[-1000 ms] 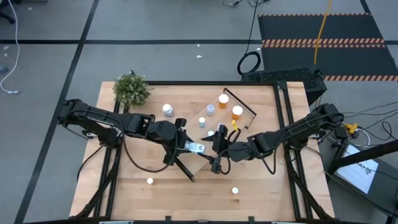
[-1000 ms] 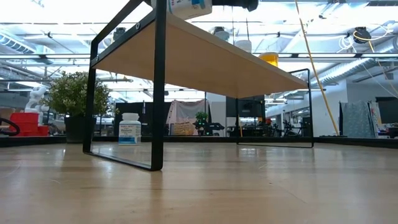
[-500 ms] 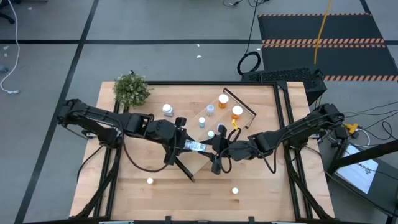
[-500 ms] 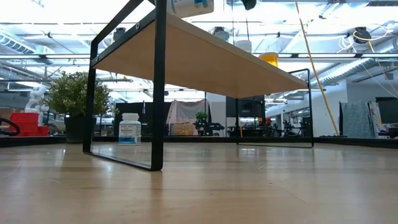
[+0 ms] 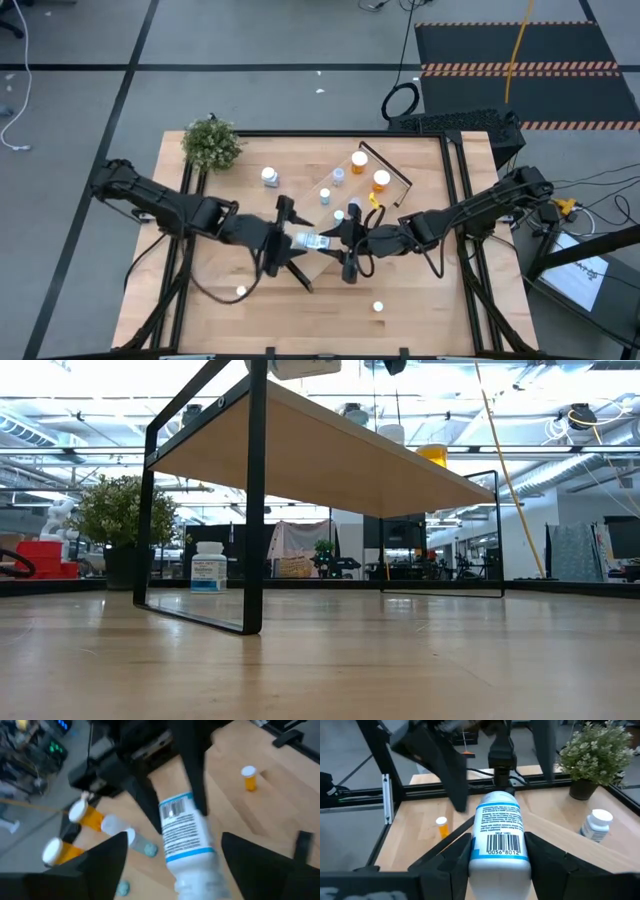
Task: Pick and place medicine bottles onto shelf by color
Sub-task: Put the bottom white pill bottle on the shelf
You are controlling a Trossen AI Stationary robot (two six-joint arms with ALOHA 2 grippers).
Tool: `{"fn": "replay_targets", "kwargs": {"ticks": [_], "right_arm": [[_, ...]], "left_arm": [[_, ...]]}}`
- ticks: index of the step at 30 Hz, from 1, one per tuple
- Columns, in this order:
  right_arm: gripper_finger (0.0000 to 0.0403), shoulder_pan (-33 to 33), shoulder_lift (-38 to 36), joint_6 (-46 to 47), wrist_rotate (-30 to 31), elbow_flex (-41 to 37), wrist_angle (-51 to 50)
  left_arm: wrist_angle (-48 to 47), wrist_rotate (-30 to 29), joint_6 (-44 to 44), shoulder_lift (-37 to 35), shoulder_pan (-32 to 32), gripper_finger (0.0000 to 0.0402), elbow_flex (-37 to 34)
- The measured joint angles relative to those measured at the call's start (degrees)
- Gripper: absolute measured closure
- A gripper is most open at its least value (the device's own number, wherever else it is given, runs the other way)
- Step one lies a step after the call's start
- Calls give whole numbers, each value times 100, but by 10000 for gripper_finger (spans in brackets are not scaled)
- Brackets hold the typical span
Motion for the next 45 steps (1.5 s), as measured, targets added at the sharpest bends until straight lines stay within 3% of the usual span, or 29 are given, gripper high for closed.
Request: {"fn": "replay_targets", "kwargs": {"ticks": [6,15,18,22,26,29,34,38,41,45], "right_arm": [[242,-1,-171,122,-220,-4,149],[242,3,-758,-173,-556,-4,350],[242,9,-800,-489,-1064,-179,1033],[242,8,-804,-560,-1710,-827,2697],[241,-92,-802,-279,-1891,-1548,4438],[241,-222,-804,-41,-2063,-1913,5203],[243,-471,-802,390,-2612,-2096,5297],[242,-526,-802,460,-2917,-2096,5304],[242,-526,-802,449,-2937,-2096,5187],[242,-539,-800,428,-2936,-2098,5071]], "left_arm": [[-72,-334,213,-150,-307,30,-9],[15,-628,564,-701,-542,60,-7],[90,-635,722,-758,-550,68,-7],[188,-581,895,-766,-569,70,-7],[450,-426,1120,-675,-569,59,-7],[896,-258,1326,-609,-553,49,-7],[1606,304,1836,-414,-430,45,-2],[1901,413,2347,-261,-280,56,-2],[2048,597,2766,-88,-159,68,-2],[2273,1295,3111,70,5,87,-4]]}}
